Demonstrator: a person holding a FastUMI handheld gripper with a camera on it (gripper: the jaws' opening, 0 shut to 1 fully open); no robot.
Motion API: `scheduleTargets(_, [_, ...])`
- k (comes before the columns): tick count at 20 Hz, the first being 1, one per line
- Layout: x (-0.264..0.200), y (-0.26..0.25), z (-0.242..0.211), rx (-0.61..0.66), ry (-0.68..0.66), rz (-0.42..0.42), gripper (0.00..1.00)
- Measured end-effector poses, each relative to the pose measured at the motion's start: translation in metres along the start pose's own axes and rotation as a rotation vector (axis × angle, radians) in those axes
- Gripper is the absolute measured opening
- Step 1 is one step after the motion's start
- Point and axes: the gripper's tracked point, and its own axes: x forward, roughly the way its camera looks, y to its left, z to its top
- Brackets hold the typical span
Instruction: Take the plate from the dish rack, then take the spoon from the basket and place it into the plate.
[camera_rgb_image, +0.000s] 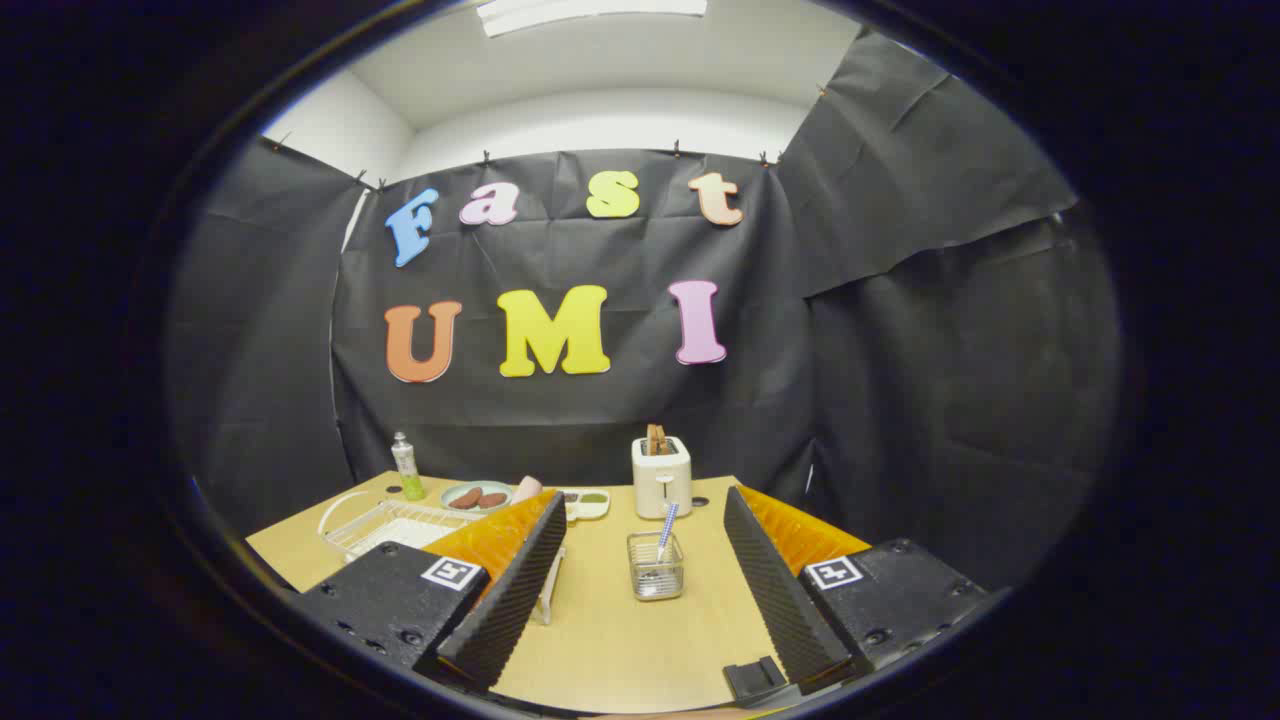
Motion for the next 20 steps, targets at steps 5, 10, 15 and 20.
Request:
scheduleTargets(5, [0.000, 0.006, 0.000, -0.017, -0.003, 0.020, 1.00])
scheduleTargets(10, [0.007, 0.010, 0.001, 0.016, -0.010, 0.017, 1.00])
scheduleTargets(15, [0.029, 0.023, -0.001, 0.020, 0.043, 0.023, 1.00])
scheduleTargets(20, [0.078, 0.073, -0.002, 0.046, 0.260, 0.151, 1.00])
